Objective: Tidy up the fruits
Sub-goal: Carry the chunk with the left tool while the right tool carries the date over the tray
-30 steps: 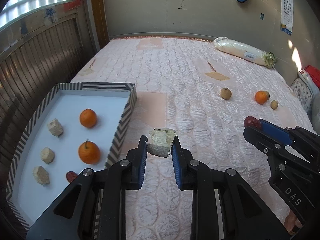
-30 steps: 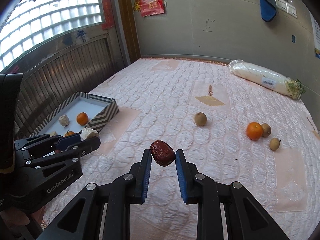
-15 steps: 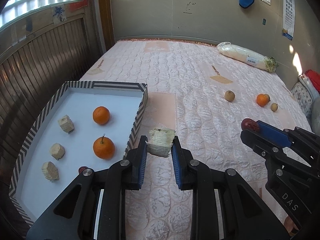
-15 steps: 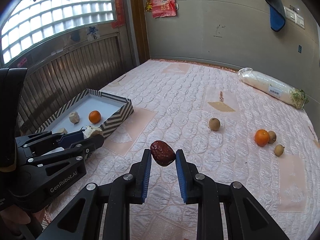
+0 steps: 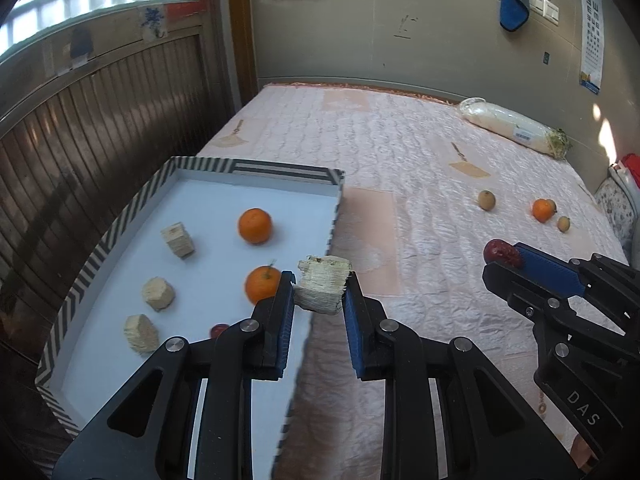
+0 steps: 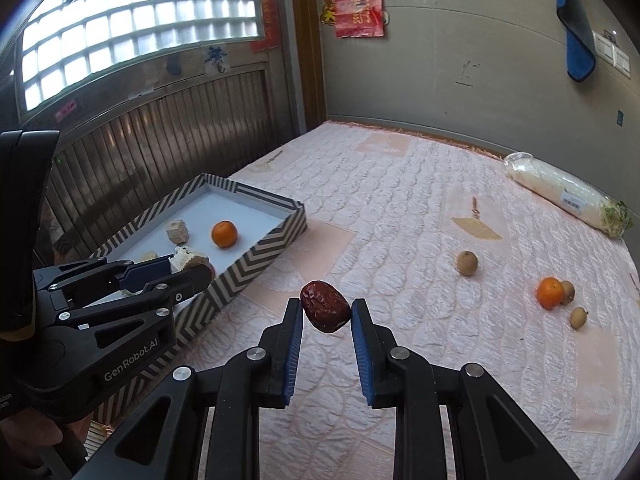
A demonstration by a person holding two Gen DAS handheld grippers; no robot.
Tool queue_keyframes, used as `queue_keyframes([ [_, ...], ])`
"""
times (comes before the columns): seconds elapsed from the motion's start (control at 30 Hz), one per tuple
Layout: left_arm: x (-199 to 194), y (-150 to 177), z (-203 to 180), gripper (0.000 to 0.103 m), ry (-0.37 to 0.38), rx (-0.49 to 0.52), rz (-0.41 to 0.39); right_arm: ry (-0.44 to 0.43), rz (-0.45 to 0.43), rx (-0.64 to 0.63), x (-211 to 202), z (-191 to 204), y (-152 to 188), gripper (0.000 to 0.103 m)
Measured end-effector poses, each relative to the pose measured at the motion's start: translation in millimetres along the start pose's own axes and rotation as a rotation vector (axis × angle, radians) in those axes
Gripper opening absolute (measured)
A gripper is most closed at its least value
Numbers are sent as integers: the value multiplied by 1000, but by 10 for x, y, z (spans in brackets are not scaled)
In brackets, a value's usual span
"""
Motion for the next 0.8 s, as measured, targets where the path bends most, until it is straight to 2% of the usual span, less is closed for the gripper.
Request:
queue_keyframes([
  [0.8,34,-7,894,23,-90,-120,4,-112,26,-148,392,803,-355,24],
])
Point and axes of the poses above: each gripper's, at about its wrist camera, not at the fingertips, and x roughly the way its jaws point, z to its left, y to its underside, the point moved 3 cm from there along x, roughly the way its jaws point, and after that the axes turned 14 degrees about -x, right-handed, at the moved point
